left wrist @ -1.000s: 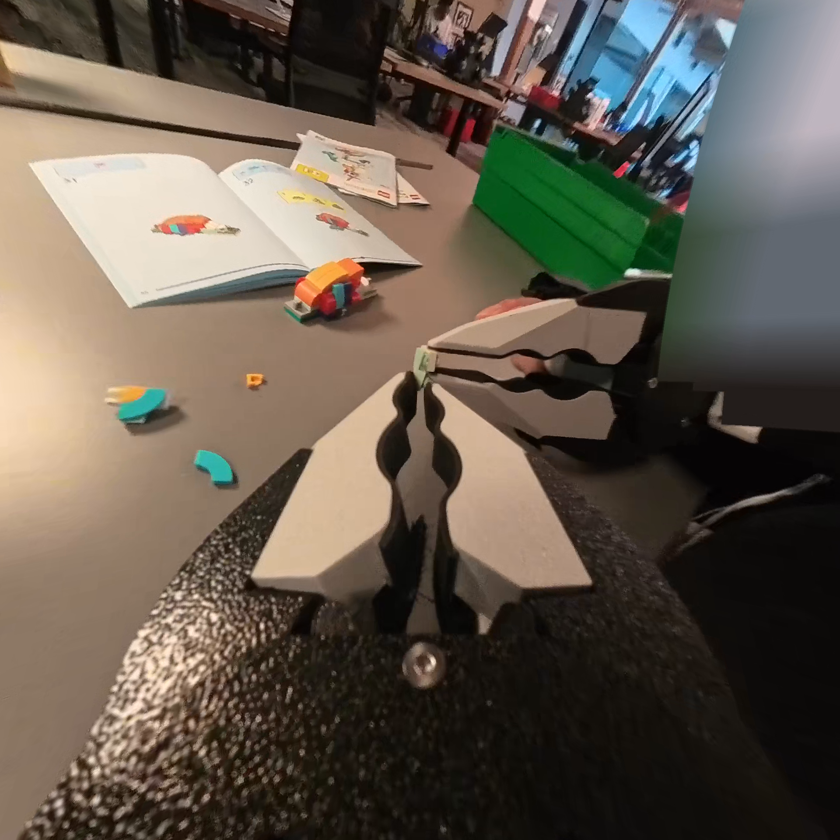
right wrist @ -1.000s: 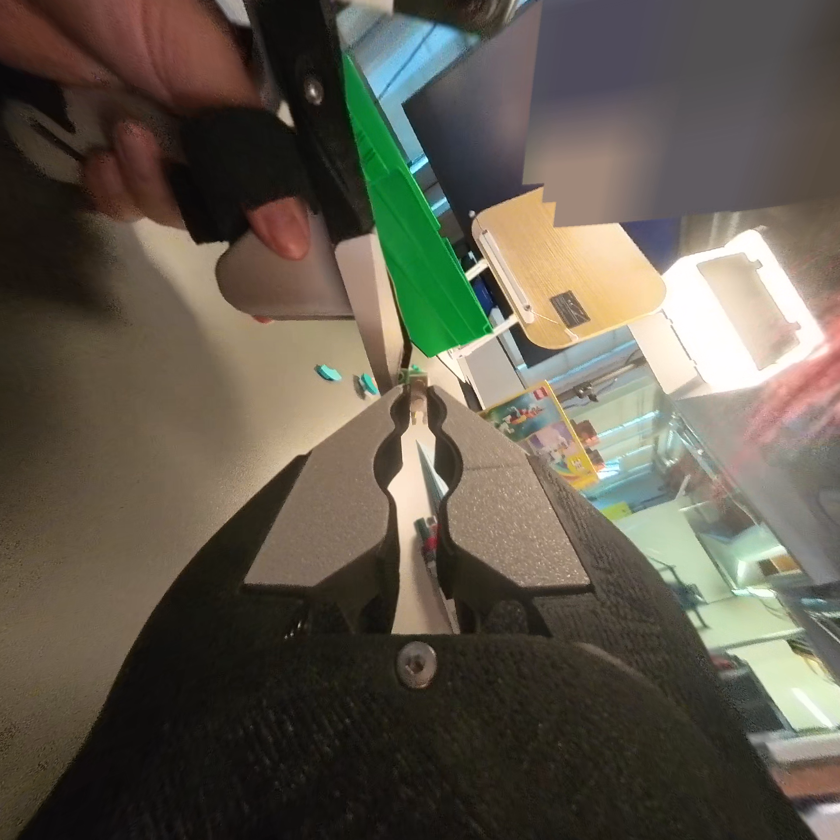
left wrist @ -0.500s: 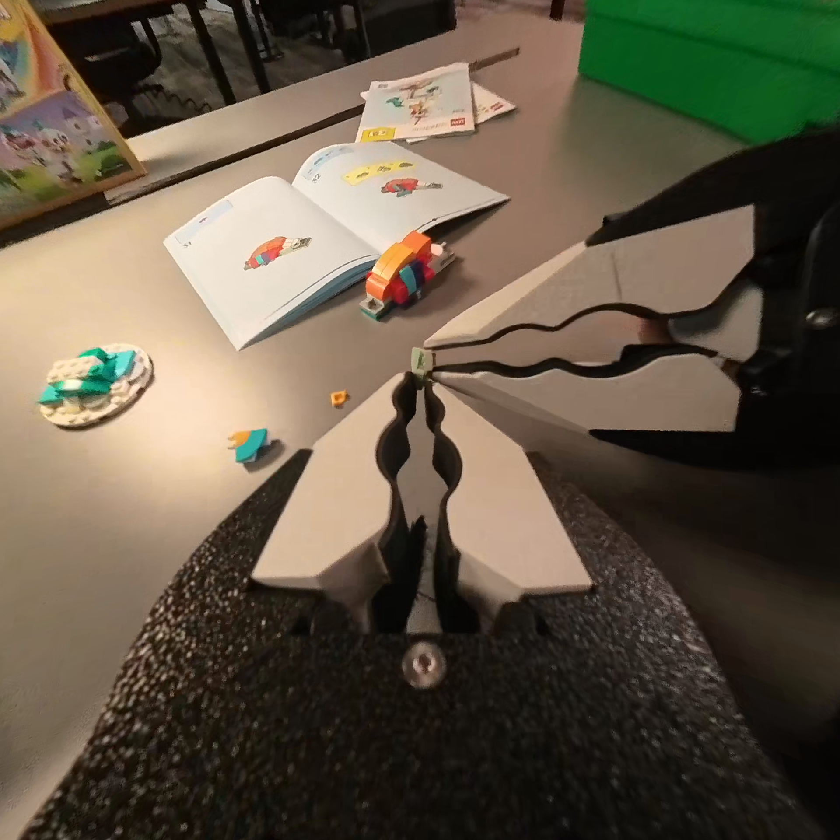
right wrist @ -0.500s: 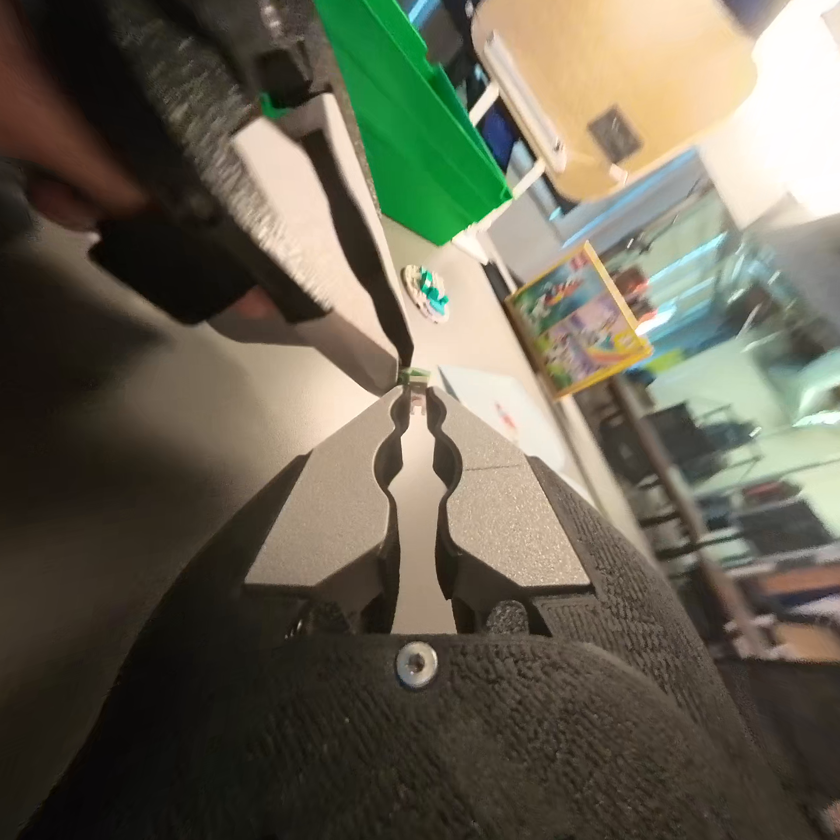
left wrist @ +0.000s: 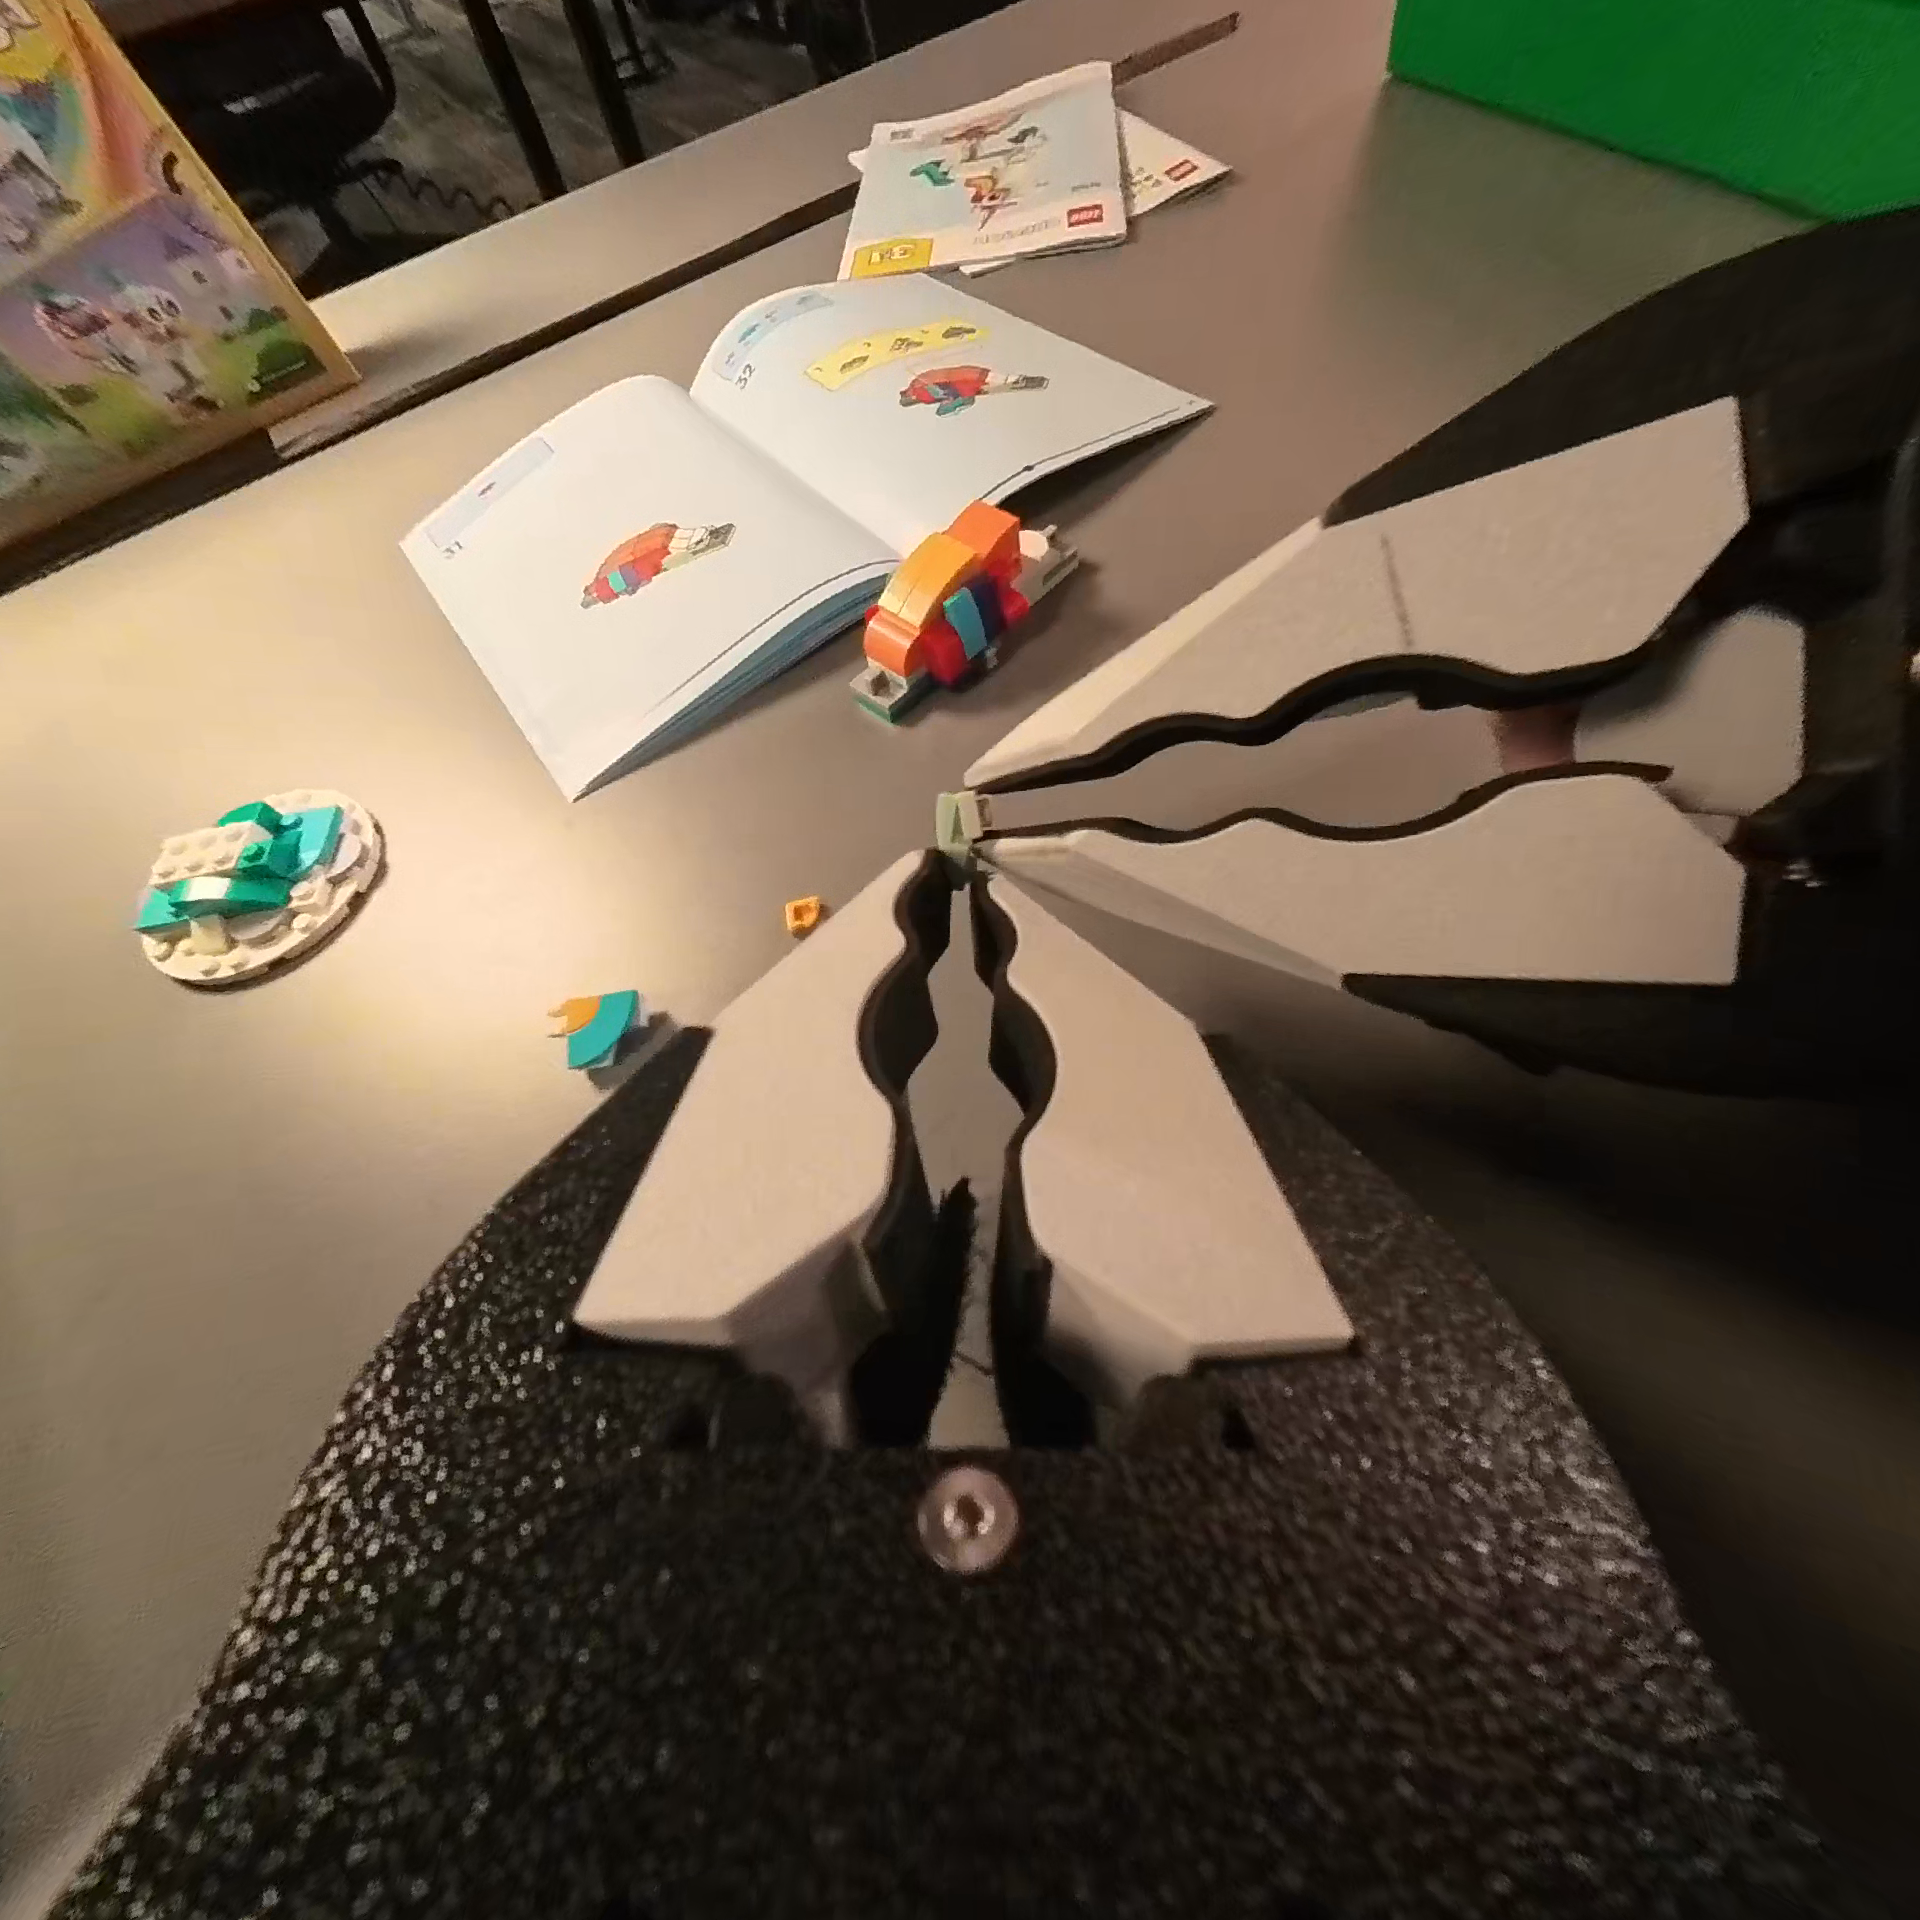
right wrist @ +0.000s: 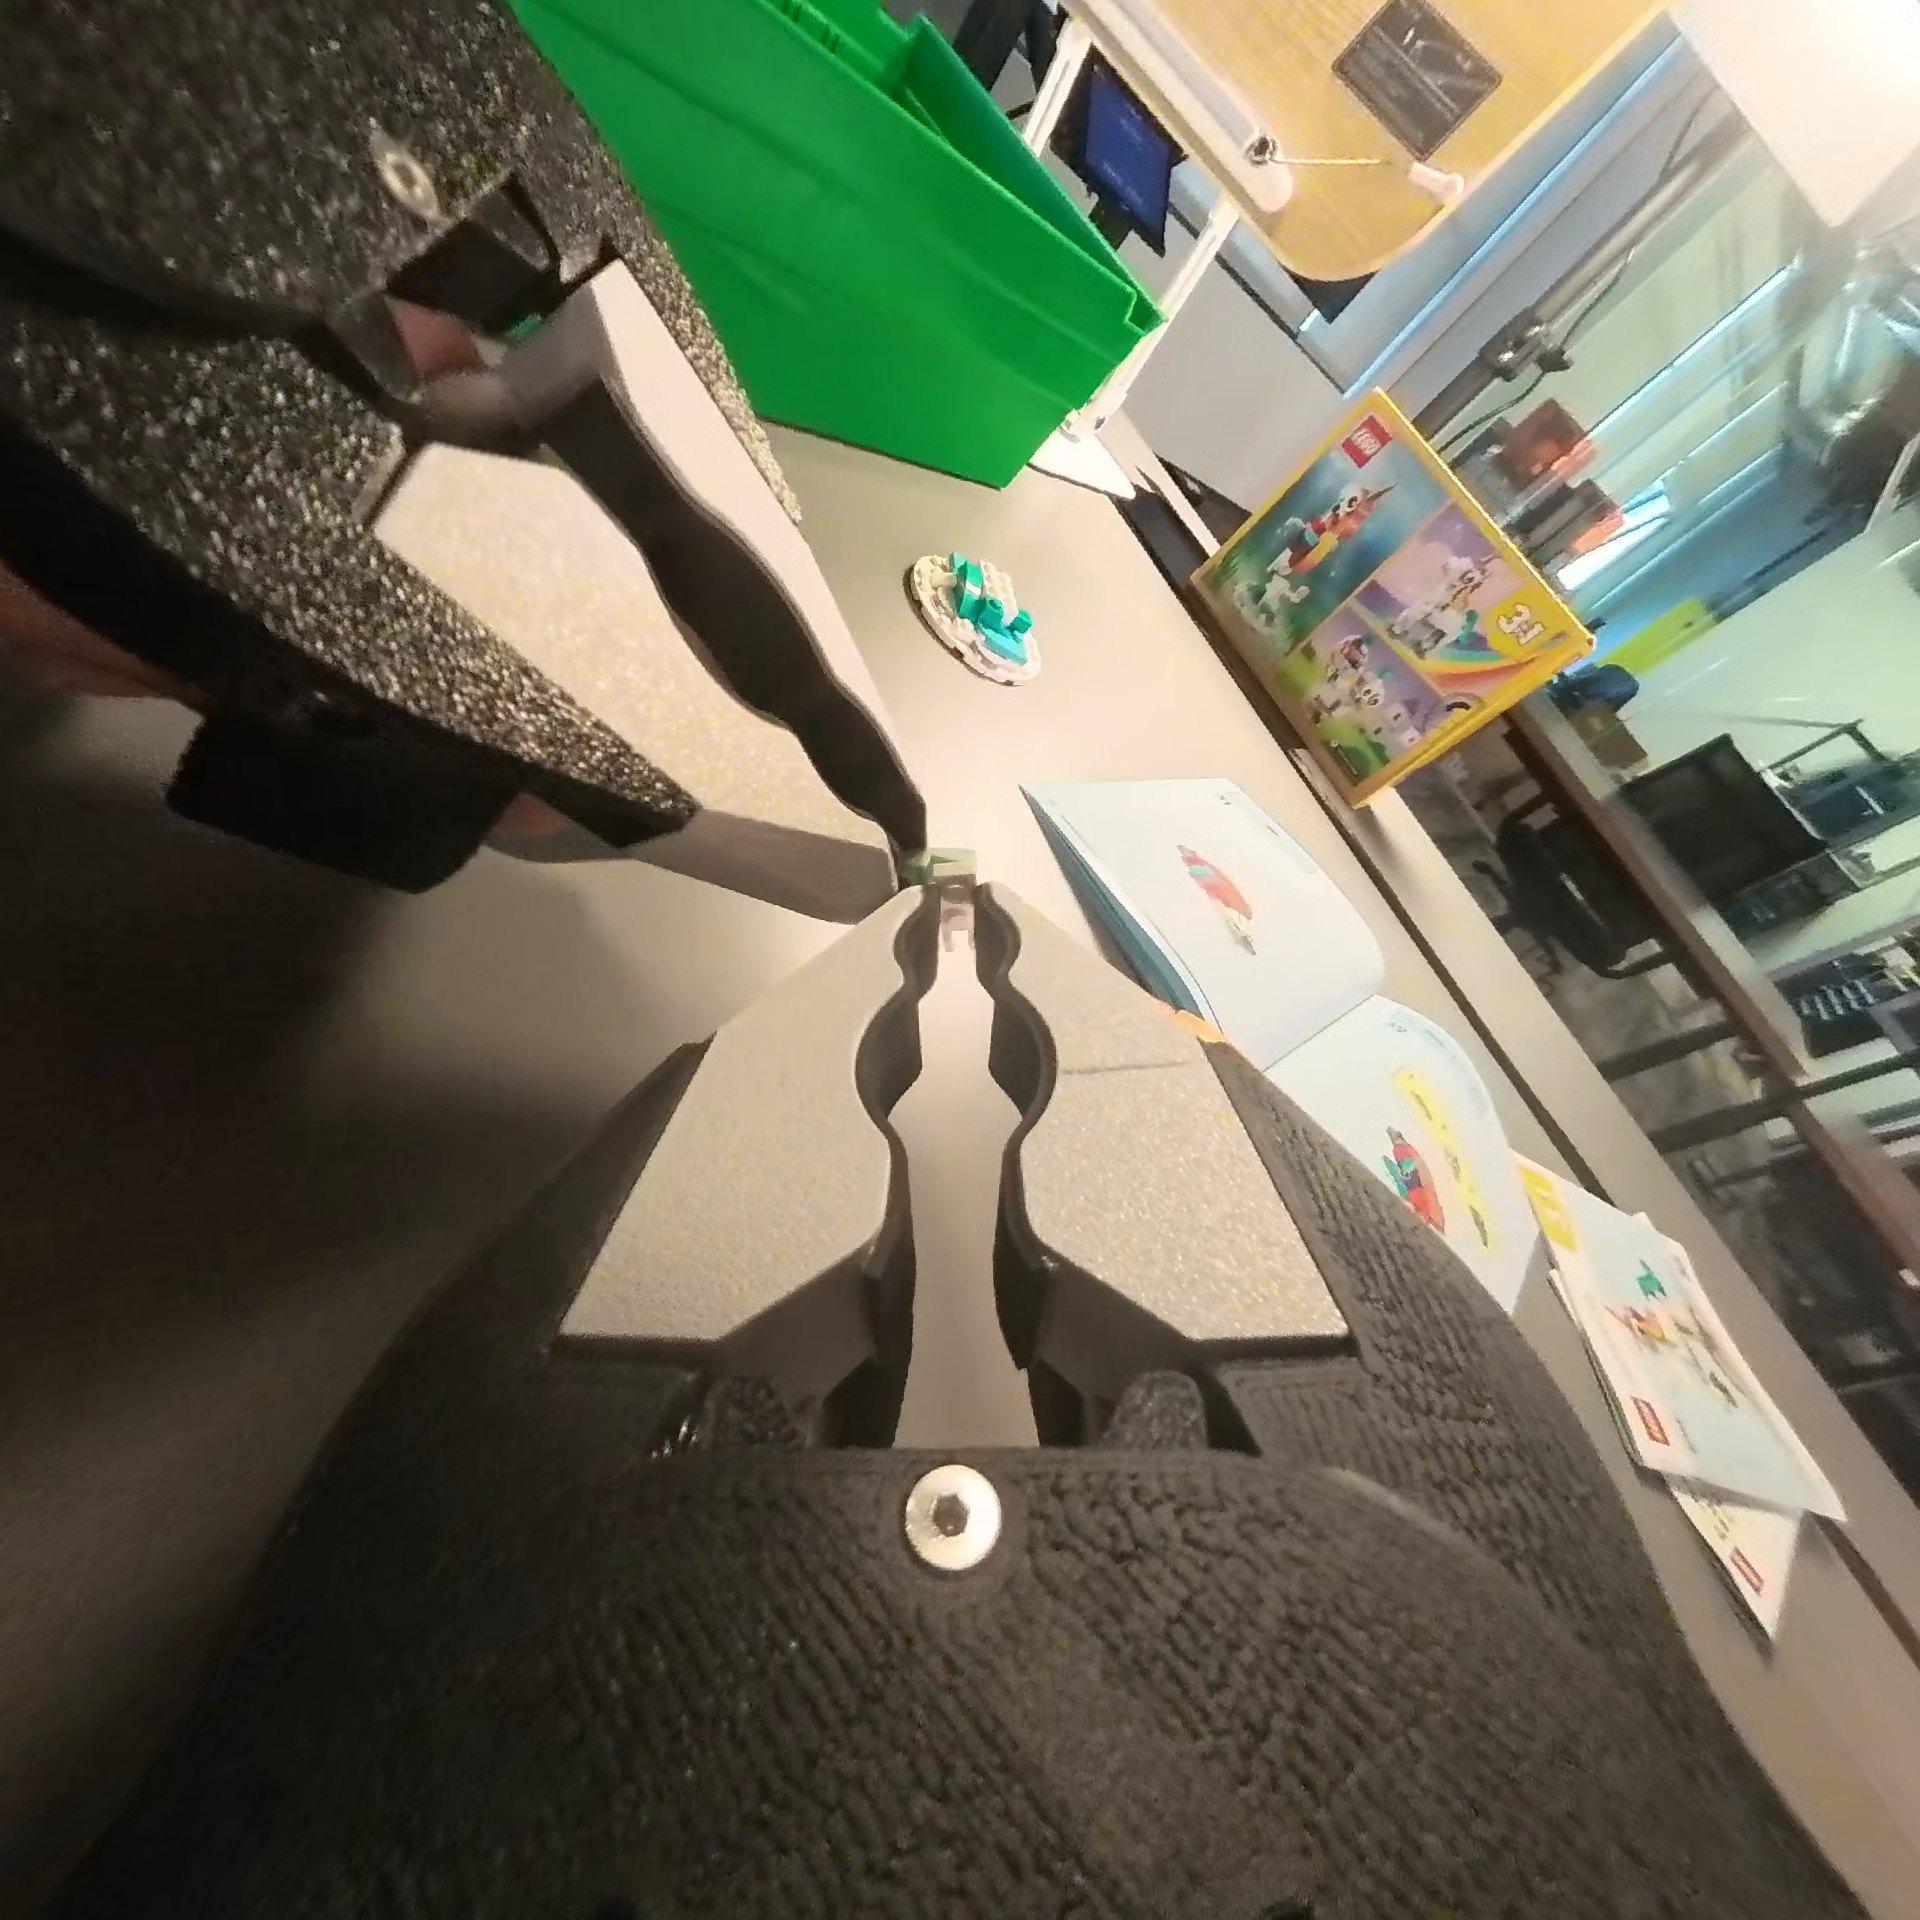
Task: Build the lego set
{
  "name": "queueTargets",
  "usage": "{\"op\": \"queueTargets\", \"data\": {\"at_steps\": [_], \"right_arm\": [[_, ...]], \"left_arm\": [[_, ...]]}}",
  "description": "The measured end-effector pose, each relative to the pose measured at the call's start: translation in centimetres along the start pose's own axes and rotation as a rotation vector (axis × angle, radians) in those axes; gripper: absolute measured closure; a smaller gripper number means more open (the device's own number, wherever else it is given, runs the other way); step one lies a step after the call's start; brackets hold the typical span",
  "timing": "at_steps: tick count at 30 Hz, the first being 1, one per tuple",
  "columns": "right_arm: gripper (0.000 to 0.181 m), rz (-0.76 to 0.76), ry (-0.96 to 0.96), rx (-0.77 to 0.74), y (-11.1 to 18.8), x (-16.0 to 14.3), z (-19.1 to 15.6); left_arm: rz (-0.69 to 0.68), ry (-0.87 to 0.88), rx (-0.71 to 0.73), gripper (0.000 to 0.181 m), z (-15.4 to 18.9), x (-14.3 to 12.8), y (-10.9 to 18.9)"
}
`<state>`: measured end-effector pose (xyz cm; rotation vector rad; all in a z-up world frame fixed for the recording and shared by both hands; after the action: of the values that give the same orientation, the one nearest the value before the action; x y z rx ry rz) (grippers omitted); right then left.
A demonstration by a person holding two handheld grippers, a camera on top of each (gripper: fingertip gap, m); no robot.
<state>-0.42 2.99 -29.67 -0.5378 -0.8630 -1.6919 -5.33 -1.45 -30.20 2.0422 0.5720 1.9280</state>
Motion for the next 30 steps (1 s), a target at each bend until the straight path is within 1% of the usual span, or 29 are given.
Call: {"op": "queueTargets", "data": {"at_steps": [6,10,15,17,20,21,22,25,27,29,30], "right_arm": [[0.177,-0.006,-0.043,0.003,-0.1,0.1,0.1],[0.177,0.004,-0.006,-0.007,0.0,0.1,0.1],[0.176,0.027,0.182,-0.08,0.2,0.5,0.1],[0.176,0.013,0.29,-0.117,0.2,0.6,0.3],[0.176,-0.067,0.429,-0.15,-0.1,0.4,0.9],[0.176,-0.075,0.445,-0.151,-0.1,0.4,1.2],[0.176,-0.074,0.424,-0.142,-0.1,0.4,1.5],[0.176,-0.094,0.387,-0.145,0.1,-0.1,2.5],[0.176,-0.085,0.358,-0.119,0.4,-0.1,3.0],[0.176,-0.087,0.303,-0.036,0.6,0.0,3.3],[0.176,-0.117,0.256,0.031,0.7,-0.3,3.4]], "left_arm": [[0.012,0.014,0.013,0.179,0.0,0.0,-0.1],[0.025,0.12,-0.043,0.179,-0.1,0.0,-0.1],[0.071,0.35,-0.162,0.179,-0.5,0.2,0.1],[0.083,0.512,-0.246,0.179,-0.6,0.2,0.1],[0.087,0.746,-0.385,0.179,-0.2,0.1,-0.1],[0.102,0.822,-0.43,0.179,-0.1,0.1,-0.2],[0.11,0.9,-0.464,0.18,-0.2,0.1,-0.3],[0.157,0.995,-0.443,0.18,-1.2,0.0,-0.3],[0.178,1.056,-0.438,0.18,-1.5,-0.1,-0.2],[0.181,1.128,-0.46,0.18,-1.3,-0.4,-0.2],[0.18,1.156,-0.464,0.18,-1.3,-0.6,0.0]]}}
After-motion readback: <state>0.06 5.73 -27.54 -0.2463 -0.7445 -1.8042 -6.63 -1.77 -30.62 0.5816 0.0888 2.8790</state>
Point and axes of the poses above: each gripper's, where its closed fingertips meet, y back along the fingers, x out of its top, z = x × y across the jaws, the point moved 6 cm from there along y, back along the fingers, and after that the axes turned 4 degrees about y, right-handed, at the moved point
